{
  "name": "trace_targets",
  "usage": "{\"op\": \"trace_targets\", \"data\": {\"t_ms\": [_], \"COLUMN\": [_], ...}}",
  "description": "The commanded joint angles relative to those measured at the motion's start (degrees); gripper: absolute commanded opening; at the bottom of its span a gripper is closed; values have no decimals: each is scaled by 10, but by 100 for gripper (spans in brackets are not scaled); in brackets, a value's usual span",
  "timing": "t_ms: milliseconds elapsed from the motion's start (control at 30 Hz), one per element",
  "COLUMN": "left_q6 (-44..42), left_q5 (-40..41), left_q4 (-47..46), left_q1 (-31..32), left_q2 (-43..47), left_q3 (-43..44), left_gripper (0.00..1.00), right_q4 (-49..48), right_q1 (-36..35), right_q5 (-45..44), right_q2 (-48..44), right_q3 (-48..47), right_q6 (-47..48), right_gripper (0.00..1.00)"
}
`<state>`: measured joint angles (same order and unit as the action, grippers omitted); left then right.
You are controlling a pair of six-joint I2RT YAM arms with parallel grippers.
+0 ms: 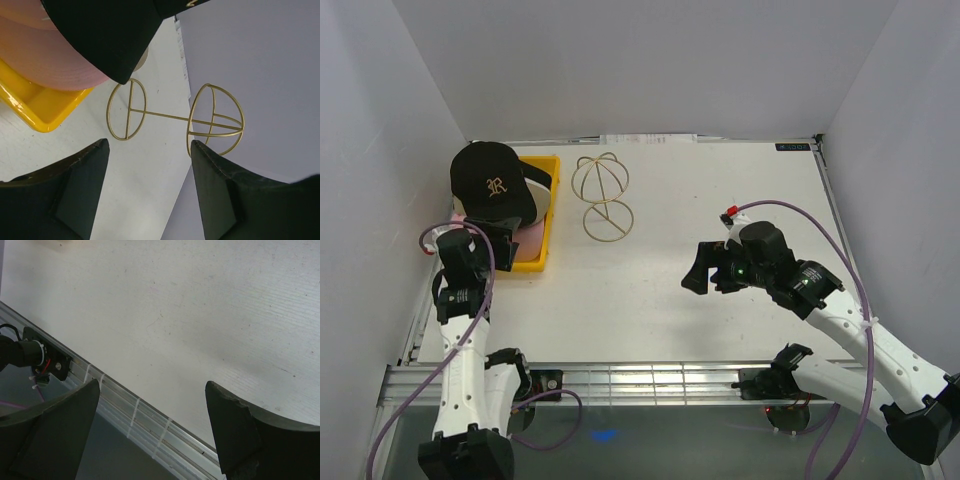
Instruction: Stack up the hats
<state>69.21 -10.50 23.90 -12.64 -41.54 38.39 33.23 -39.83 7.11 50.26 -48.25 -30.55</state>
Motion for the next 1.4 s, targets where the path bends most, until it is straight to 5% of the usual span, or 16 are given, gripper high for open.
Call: {"op": "trace_targets", "data": {"t_ms": [0,1367], "left_q6": [28,94], "left_q5": [26,94], "left_q4": [-27,-208], "left_q1": [-3,-3], "left_q2": [5,-59], "left_q3": [-18,-103], "left_gripper": [76,68], "right_q4": [1,-12], "right_q1": [1,1], "right_q5": [14,24], "right_q2": [-4,25], "right_q3": [-23,-44], "right_q6": [15,58], "right_gripper": [91,91]}}
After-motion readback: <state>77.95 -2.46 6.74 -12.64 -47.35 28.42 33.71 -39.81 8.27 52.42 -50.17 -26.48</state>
